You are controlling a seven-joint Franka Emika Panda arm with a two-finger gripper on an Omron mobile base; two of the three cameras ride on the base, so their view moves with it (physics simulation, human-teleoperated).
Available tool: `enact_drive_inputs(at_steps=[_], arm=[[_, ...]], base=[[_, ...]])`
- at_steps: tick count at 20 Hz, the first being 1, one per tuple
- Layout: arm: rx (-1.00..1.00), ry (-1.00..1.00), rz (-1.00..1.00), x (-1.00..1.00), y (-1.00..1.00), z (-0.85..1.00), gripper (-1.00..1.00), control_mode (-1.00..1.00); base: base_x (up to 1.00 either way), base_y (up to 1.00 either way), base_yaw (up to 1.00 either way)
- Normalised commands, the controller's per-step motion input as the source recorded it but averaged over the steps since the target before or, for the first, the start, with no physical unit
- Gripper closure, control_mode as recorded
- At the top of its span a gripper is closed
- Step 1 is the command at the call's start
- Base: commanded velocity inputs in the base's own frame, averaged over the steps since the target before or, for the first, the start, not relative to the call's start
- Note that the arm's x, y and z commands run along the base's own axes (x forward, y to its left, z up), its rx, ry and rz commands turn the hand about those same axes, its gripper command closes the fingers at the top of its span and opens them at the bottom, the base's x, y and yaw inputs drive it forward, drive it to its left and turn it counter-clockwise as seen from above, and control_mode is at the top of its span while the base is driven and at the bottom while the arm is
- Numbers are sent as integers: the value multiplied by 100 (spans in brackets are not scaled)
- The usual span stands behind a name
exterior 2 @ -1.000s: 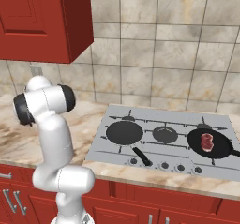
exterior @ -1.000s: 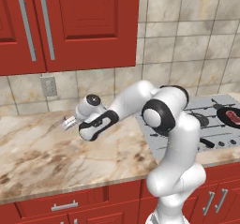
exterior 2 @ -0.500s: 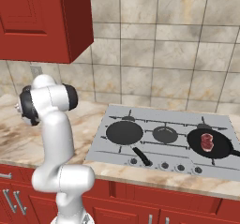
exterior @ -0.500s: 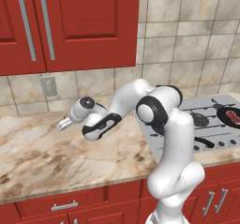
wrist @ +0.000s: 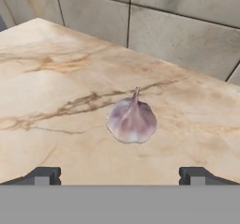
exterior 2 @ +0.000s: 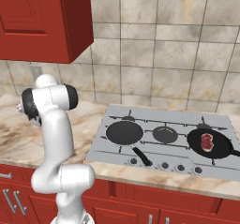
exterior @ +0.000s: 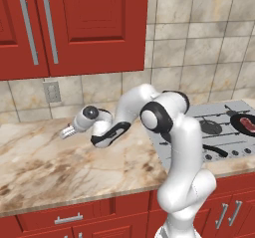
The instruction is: Place both pans onto different burners. Then place the garlic and the steak on different pans.
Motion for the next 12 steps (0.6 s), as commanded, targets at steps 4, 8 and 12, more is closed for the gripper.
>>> enact_drive_inputs(at_steps=[4,8,12], arm=[[0,0,-4,27,0,0,-100,-100],[0,0,-3,21,0,0,-100,-100],[0,0,-2,21,0,0,-100,-100]], base=[[0,0,0],[0,0,0],[0,0,0]])
